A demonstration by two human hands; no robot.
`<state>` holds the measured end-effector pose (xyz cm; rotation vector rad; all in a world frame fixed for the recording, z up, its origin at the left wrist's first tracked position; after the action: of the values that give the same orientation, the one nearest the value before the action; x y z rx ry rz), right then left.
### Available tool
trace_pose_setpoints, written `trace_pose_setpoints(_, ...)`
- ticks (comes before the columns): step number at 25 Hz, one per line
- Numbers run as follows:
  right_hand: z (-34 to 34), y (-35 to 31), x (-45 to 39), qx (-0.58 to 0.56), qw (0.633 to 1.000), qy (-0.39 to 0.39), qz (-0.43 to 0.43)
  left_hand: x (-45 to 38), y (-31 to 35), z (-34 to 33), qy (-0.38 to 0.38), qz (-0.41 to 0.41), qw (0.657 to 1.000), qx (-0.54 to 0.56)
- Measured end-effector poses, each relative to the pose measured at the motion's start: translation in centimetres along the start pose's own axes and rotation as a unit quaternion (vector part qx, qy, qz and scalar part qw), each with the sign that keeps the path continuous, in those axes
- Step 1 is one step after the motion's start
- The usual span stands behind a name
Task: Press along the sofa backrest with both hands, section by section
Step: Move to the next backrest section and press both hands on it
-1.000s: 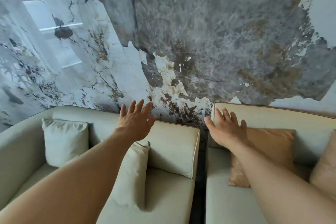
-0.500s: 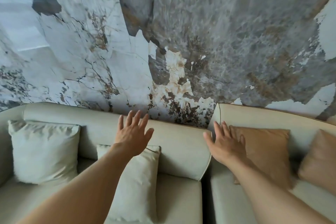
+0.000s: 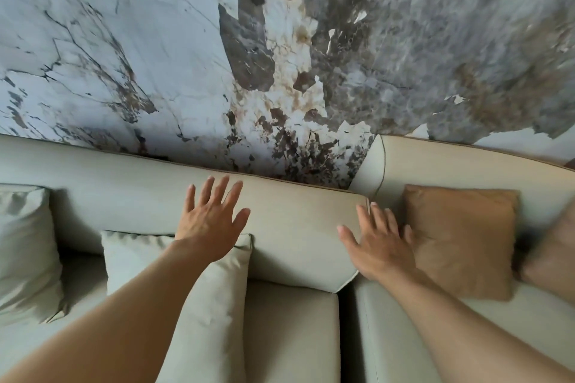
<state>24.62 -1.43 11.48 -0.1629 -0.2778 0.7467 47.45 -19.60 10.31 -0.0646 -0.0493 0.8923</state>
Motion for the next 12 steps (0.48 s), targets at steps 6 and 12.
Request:
trace_pose_setpoints(6, -4.3, -2.5, 1.1, -0.031, 0.998, -0.024, 0.049, 1.9, -1.0, -3.2, 0.002, 0.001, 1.000, -0.018)
trace_pose_setpoints(12, -9.1, -3.0, -4.4, -0.060, 0.996, 0.025, 0.059, -3.1, -1.5, -7.8, 0.040, 0.017, 0.998, -0.035)
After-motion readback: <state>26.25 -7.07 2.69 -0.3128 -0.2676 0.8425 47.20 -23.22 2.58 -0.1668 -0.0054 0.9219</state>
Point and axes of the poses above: each hand's wrist, its own x-axis away from the middle knuckle, its own z-axis out of the back of the hand, y = z × x, the point moved 3 cm from there along -x, towards the middle knuckle, and after that the axes turned 13 degrees about -x, right-handed, at the moved point
